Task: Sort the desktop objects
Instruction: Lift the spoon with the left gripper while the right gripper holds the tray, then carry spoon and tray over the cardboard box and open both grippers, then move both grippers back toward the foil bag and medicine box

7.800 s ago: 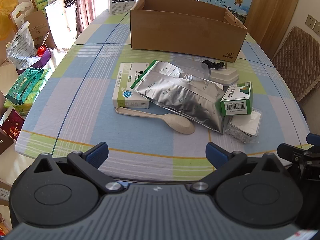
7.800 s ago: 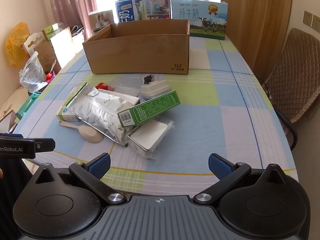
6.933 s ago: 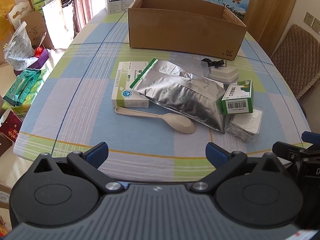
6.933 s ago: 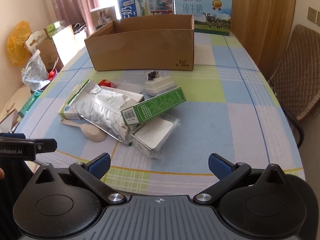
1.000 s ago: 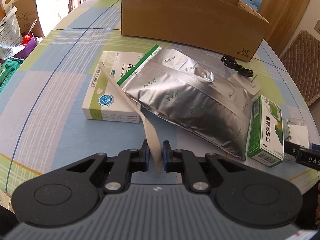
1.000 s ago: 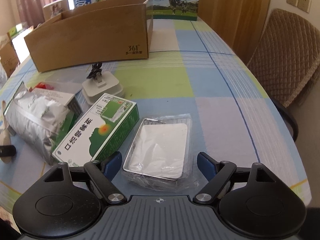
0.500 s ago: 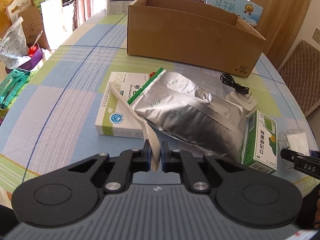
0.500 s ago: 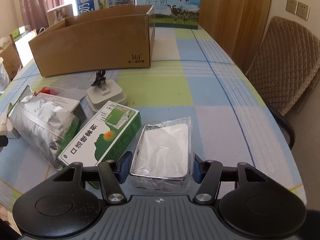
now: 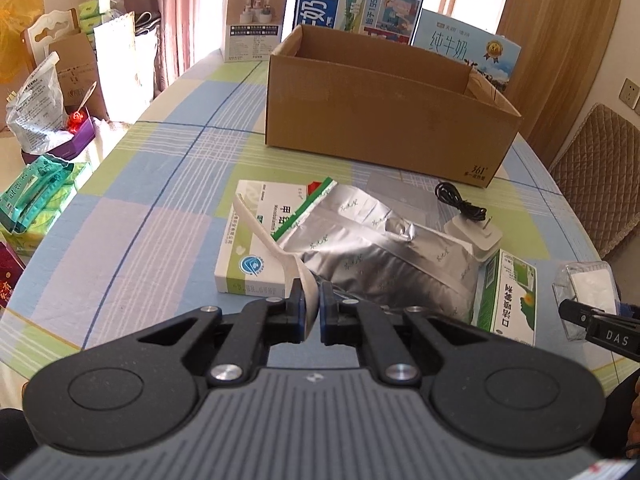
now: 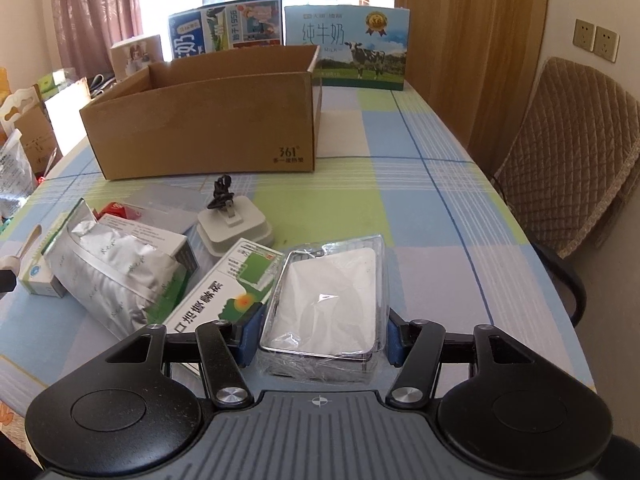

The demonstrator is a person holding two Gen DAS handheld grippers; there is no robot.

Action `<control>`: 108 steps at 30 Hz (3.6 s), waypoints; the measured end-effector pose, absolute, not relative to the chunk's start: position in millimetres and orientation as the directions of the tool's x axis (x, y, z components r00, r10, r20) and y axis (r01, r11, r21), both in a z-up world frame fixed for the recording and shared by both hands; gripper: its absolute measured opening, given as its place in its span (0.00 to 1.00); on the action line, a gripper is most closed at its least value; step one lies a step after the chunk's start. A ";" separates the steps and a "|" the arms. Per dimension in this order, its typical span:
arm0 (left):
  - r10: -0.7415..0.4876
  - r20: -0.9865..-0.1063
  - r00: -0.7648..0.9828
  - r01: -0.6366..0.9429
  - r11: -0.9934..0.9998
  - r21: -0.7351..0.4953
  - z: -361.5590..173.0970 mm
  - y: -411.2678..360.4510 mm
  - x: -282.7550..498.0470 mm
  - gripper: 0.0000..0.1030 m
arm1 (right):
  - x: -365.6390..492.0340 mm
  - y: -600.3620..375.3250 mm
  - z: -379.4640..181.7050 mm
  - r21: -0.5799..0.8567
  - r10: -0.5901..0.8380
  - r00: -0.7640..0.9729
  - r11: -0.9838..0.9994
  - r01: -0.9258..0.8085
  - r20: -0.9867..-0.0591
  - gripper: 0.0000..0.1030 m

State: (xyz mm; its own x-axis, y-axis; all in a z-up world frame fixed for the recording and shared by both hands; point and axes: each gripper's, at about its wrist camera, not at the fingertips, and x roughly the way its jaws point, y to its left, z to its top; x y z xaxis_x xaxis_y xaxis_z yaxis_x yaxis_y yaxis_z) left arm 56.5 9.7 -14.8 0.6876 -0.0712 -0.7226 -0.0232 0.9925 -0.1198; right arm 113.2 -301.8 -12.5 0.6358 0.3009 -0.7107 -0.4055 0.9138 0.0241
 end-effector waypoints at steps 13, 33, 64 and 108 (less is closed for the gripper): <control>-0.086 -0.675 0.733 0.007 0.993 -0.119 11.5 5.0 62.9 0.03 | 109.5 -295.7 3.1 0.032 0.337 0.652 0.901 -0.432 -0.679 0.54; -0.165 -0.582 0.796 0.141 0.986 -0.086 60.1 -16.3 123.8 0.03 | 161.3 -248.0 59.0 0.054 0.453 0.697 0.856 -0.514 -0.556 0.54; -0.277 -0.607 0.745 0.219 0.961 -0.170 47.9 -26.2 311.5 0.04 | 336.0 -143.1 67.4 0.074 0.500 0.640 0.817 -0.571 -0.584 0.54; -0.138 -0.663 0.736 0.019 0.983 -0.183 28.4 49.7 104.7 0.89 | 174.5 -272.9 38.1 0.224 0.489 0.596 0.857 -0.464 -0.637 0.92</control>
